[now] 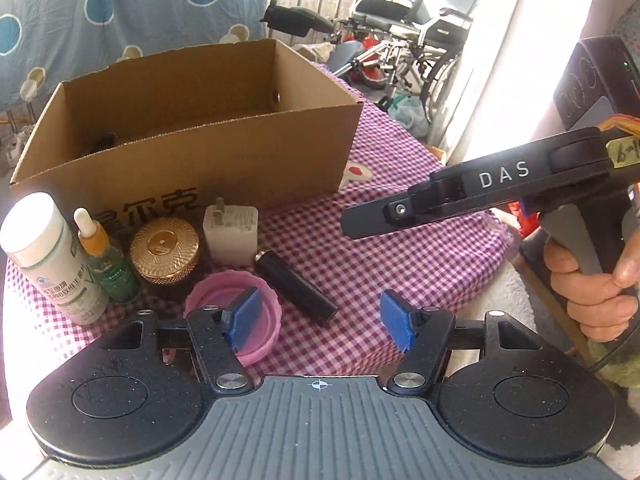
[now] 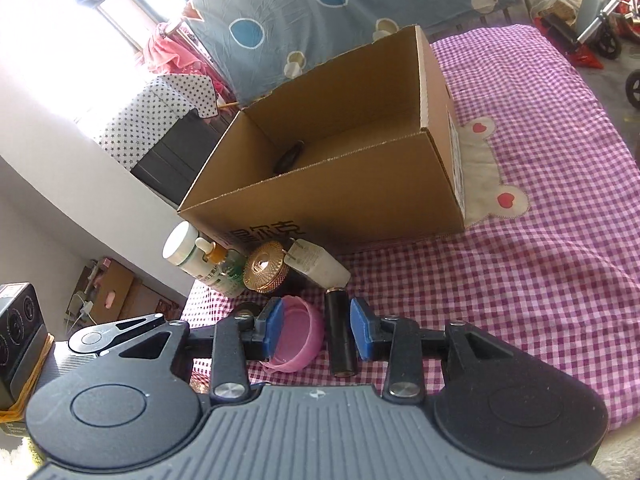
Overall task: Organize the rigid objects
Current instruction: 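Lower the right gripper onto the black cylinder and grasp it, then carry the black cylinder with the right gripper into the box and release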
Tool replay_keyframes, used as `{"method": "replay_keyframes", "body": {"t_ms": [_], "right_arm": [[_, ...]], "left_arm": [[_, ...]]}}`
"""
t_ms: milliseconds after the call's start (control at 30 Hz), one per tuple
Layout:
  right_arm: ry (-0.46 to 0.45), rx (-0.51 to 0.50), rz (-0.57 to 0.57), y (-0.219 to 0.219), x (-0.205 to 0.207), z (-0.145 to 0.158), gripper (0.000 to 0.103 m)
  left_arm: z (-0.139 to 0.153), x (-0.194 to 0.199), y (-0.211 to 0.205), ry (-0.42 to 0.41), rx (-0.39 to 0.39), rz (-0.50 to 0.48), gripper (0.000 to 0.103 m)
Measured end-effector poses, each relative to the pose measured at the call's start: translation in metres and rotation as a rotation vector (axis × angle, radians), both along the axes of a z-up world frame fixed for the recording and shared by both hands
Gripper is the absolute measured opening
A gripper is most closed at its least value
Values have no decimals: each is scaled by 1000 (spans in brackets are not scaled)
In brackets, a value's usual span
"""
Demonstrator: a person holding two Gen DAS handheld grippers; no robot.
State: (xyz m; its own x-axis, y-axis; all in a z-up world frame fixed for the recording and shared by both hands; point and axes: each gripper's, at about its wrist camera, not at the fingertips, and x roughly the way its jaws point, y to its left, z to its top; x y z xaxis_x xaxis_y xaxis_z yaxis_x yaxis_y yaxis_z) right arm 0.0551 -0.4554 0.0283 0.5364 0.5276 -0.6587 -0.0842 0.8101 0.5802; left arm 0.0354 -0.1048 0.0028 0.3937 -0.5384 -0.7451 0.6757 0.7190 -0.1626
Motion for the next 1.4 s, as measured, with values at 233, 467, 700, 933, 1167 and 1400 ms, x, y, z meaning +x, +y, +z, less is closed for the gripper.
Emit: {"method": "replay_keyframes", "body": {"t_ms": [233,467,700,933,1167,1400], "right_arm": [[8,-149,84,35,13,-27,39],[39,-228,154,52,25,-39,25],[83,-159,128,33,20,-44,23],[162,-52,37,0,5,-50,23],[193,12,13,-13,4,-56,23],[179,-8,59,-9,8,-55,23]], "left_arm": [[-30,-7,-25,-21,55,21,49],[-37,0,-32,-20,72,16,39],[-44,2,-39,26,68,15,39],[-50,5,-57,38,88,-26,51],[-58,11,-72,13,112,-26,55],[-63,9,-82,-22,123,-32,61]]}}
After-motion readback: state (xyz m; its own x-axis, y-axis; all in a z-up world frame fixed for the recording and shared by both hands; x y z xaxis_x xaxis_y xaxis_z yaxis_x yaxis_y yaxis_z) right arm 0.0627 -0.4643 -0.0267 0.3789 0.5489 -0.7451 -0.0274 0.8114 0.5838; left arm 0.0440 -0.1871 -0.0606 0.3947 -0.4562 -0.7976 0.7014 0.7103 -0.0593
